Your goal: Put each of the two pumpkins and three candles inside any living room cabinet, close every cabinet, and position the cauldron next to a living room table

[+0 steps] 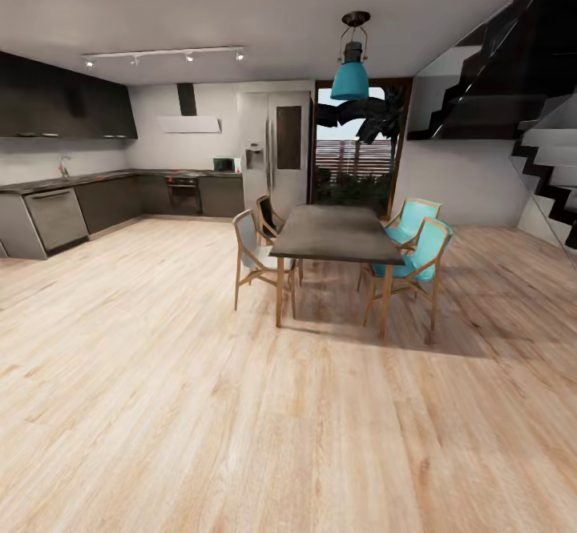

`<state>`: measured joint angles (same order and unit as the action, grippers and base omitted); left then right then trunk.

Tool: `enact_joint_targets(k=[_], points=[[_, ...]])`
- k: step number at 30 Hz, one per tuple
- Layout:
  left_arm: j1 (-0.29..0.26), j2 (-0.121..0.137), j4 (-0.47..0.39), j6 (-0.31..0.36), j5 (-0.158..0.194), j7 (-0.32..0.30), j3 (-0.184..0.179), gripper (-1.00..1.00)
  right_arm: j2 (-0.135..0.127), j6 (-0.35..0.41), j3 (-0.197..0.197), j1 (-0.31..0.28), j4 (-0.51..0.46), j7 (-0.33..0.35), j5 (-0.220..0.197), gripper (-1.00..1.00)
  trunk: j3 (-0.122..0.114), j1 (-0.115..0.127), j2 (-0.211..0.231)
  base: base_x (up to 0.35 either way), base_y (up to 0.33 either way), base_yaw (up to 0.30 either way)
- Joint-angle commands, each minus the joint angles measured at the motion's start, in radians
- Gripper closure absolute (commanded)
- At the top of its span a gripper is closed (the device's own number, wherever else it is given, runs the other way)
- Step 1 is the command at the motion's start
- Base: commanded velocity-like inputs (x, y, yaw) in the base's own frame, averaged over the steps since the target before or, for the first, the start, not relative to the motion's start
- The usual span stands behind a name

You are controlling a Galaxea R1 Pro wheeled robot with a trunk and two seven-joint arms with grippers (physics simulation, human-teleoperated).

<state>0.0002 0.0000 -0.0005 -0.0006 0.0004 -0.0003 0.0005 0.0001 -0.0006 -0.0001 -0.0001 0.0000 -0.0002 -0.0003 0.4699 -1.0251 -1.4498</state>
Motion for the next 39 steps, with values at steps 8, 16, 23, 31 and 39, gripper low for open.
enact_joint_targets(k=[8,16,23,31,39], points=[[0.015,-0.008,-0.027,-0.019,0.004,-0.004,0.006,-1.0,-0.002,-0.018,0.001,-0.046,-0.046,-0.001,0.0,-1.0,0.0,0.0,0.0,0.0,0.0,0.0],[0.015,-0.008,-0.029,-0.019,0.005,-0.004,0.006,-1.0,-0.003,-0.017,0.0,-0.064,-0.091,-0.001,-0.002,-1.0,0.0,0.0,0.0,0.0,0.0,0.0],[0.015,-0.008,-0.029,-0.019,0.006,-0.003,0.007,-1.0,0.001,-0.016,0.005,-0.064,-0.093,0.002,0.002,-1.0,0.0,0.0,0.0,0.0,0.0,0.0],[0.015,-0.008,-0.029,-0.019,0.006,-0.003,0.007,-1.0,0.003,-0.018,0.005,-0.064,-0.094,0.001,0.003,-1.0,0.0,0.0,0.0,0.0,0.0,0.164],[0.015,-0.008,-0.029,-0.02,0.006,-0.003,0.007,-1.0,0.002,-0.017,0.005,-0.064,-0.094,0.001,0.003,-1.0,0.0,0.0,0.0,0.0,0.0,0.209]])
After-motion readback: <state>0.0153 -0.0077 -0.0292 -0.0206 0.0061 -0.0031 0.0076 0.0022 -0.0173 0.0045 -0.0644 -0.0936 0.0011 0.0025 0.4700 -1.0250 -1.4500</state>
